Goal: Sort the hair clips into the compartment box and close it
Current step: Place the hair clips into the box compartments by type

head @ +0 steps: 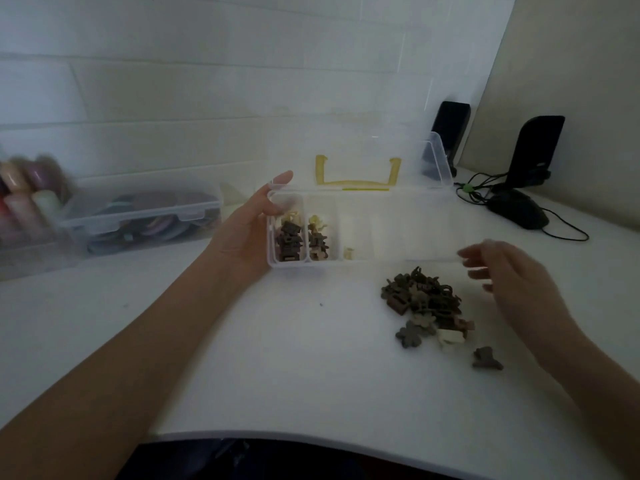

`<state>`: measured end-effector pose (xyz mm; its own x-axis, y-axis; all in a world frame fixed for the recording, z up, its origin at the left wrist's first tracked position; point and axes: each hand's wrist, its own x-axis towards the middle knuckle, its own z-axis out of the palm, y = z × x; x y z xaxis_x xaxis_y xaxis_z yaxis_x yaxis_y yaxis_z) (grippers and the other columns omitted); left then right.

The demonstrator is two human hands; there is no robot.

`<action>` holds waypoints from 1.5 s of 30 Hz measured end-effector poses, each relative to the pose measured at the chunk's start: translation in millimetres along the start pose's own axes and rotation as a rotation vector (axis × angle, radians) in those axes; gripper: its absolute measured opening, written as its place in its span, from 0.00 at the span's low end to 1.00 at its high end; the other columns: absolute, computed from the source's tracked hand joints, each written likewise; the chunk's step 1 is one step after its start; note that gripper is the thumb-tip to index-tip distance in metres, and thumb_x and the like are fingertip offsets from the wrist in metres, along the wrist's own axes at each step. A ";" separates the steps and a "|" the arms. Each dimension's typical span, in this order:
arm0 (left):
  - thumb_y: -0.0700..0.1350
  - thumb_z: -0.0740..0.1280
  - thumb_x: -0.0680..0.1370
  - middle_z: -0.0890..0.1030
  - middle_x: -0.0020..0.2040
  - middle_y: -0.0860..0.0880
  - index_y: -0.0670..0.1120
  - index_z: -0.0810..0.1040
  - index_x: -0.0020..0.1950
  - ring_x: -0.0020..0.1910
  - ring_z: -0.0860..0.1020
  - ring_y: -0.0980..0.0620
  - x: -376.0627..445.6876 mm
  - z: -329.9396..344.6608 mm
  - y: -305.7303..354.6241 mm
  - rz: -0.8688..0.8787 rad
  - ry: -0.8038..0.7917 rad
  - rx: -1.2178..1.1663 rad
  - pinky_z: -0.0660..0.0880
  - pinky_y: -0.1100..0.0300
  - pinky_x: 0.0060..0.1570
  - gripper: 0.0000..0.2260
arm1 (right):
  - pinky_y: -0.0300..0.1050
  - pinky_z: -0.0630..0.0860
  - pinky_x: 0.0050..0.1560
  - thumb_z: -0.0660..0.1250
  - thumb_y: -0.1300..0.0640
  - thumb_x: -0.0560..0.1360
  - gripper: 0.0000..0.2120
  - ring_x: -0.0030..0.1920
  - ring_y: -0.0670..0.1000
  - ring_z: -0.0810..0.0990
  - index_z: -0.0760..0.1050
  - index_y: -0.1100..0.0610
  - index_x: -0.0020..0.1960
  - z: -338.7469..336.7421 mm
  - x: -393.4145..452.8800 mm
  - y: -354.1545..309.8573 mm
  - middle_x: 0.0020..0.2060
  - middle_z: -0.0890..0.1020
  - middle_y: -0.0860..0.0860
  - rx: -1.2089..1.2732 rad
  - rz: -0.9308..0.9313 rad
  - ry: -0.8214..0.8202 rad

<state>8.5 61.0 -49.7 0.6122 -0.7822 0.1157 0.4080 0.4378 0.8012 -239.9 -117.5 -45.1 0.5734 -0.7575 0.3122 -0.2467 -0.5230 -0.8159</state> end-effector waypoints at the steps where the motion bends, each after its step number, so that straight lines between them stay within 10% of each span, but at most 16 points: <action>1: 0.39 0.63 0.72 0.77 0.58 0.44 0.50 0.76 0.65 0.59 0.76 0.41 -0.4 0.4 -0.1 0.004 -0.001 -0.004 0.72 0.42 0.60 0.21 | 0.42 0.70 0.46 0.50 0.48 0.81 0.15 0.50 0.49 0.77 0.73 0.51 0.56 3.2 -6.2 0.2 0.49 0.78 0.45 -0.021 0.030 -0.042; 10: 0.41 0.66 0.74 0.74 0.63 0.44 0.50 0.74 0.67 0.62 0.74 0.41 1.2 -2.2 0.5 0.005 -0.016 -0.056 0.74 0.42 0.58 0.21 | 0.45 0.46 0.73 0.47 0.36 0.76 0.36 0.75 0.51 0.50 0.44 0.54 0.76 31.8 -35.5 -8.5 0.76 0.54 0.51 -0.425 0.063 -0.331; 16: 0.41 0.64 0.73 0.76 0.57 0.45 0.50 0.75 0.65 0.57 0.77 0.42 3.5 -6.0 3.1 0.035 0.041 -0.029 0.72 0.42 0.60 0.21 | 0.51 0.61 0.70 0.51 0.35 0.75 0.30 0.64 0.50 0.69 0.62 0.52 0.70 62.2 -25.8 -24.7 0.61 0.73 0.49 -0.382 -0.092 -0.343; 21: 0.36 0.56 0.76 0.76 0.50 0.47 0.48 0.73 0.67 0.46 0.78 0.48 5.7 -10.4 4.6 0.060 0.076 -0.009 0.79 0.54 0.45 0.21 | 0.46 0.48 0.74 0.51 0.36 0.76 0.27 0.69 0.44 0.62 0.58 0.46 0.72 65.3 -26.3 -33.8 0.68 0.69 0.43 -0.357 -0.267 -0.547; 26: 0.38 0.61 0.71 0.73 0.65 0.41 0.49 0.72 0.69 0.64 0.73 0.39 3.1 -7.1 5.2 0.050 0.106 -0.003 0.74 0.45 0.58 0.25 | 0.51 0.39 0.74 0.48 0.34 0.75 0.27 0.73 0.40 0.54 0.55 0.41 0.72 73.7 -21.6 -34.8 0.73 0.63 0.44 -0.380 -0.364 -0.697; 32: 0.41 0.62 0.74 0.70 0.70 0.40 0.49 0.73 0.67 0.64 0.74 0.38 2.0 -4.0 4.7 0.065 0.099 -0.005 0.74 0.42 0.59 0.21 | 0.40 0.65 0.63 0.51 0.44 0.80 0.19 0.62 0.44 0.72 0.69 0.48 0.67 93.1 -15.2 -49.0 0.62 0.76 0.44 -0.193 -0.484 -0.624; 39: 0.40 0.58 0.78 0.73 0.66 0.38 0.49 0.73 0.66 0.57 0.77 0.39 -0.2 0.9 5.8 0.044 0.086 0.016 0.80 0.50 0.43 0.17 | 0.49 0.61 0.69 0.47 0.43 0.80 0.19 0.68 0.42 0.65 0.61 0.38 0.70 113.1 -3.8 -56.7 0.68 0.70 0.40 -0.274 -0.682 -0.763; 45: 0.39 0.61 0.72 0.69 0.70 0.35 0.50 0.74 0.67 0.67 0.69 0.33 2.7 -3.1 -0.6 0.028 0.074 -0.027 0.68 0.38 0.63 0.23 | 0.44 0.52 0.69 0.45 0.39 0.79 0.21 0.72 0.41 0.56 0.61 0.37 0.70 109.4 -8.0 -58.1 0.71 0.62 0.36 -0.410 -0.767 -0.814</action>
<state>12.0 60.0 -51.7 0.6714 -0.7352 0.0931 0.4080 0.4716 0.7818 -144.7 -38.3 -53.4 0.9711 0.2006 0.1296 0.2305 -0.9294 -0.2884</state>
